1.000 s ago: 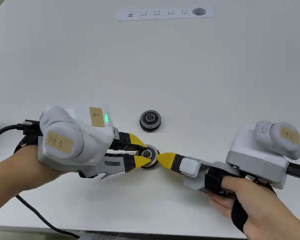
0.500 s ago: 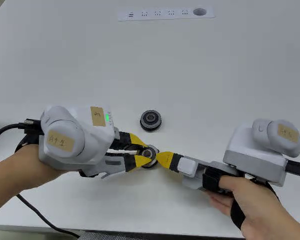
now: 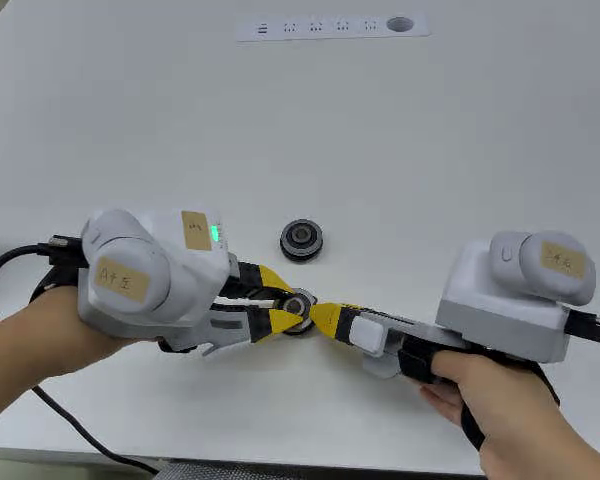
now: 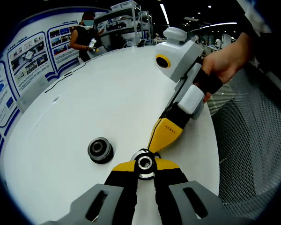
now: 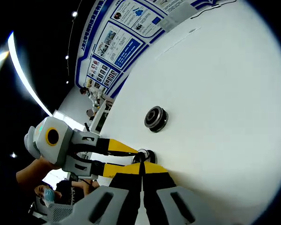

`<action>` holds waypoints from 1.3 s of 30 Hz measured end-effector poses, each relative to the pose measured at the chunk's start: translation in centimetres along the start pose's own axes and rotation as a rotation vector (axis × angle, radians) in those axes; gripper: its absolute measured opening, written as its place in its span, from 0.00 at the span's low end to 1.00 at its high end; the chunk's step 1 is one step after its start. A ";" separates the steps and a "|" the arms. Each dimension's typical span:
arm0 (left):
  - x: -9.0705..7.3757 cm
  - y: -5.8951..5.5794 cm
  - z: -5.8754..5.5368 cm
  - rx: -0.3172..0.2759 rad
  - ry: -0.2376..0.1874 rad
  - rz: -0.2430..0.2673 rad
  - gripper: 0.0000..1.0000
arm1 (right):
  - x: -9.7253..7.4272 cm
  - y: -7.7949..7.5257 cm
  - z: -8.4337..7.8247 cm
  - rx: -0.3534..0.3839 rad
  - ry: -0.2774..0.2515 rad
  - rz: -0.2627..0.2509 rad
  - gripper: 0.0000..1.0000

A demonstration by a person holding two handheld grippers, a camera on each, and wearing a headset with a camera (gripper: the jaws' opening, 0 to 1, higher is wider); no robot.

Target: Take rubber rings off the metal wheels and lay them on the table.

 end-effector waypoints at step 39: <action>0.0 0.0 0.0 0.009 -0.001 -0.006 0.13 | -0.2 0.6 0.2 -0.179 0.035 0.019 0.00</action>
Point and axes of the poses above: the centre of the closed fingertips' face, and the gripper's own axes: x roughly forward along the fingers, y roughly to its left, z roughly out of its top, the point moved 5 cm from there along -x, roughly backward along the fingers, and after that the axes turned 2 degrees about -y, right-handed, at the moved point
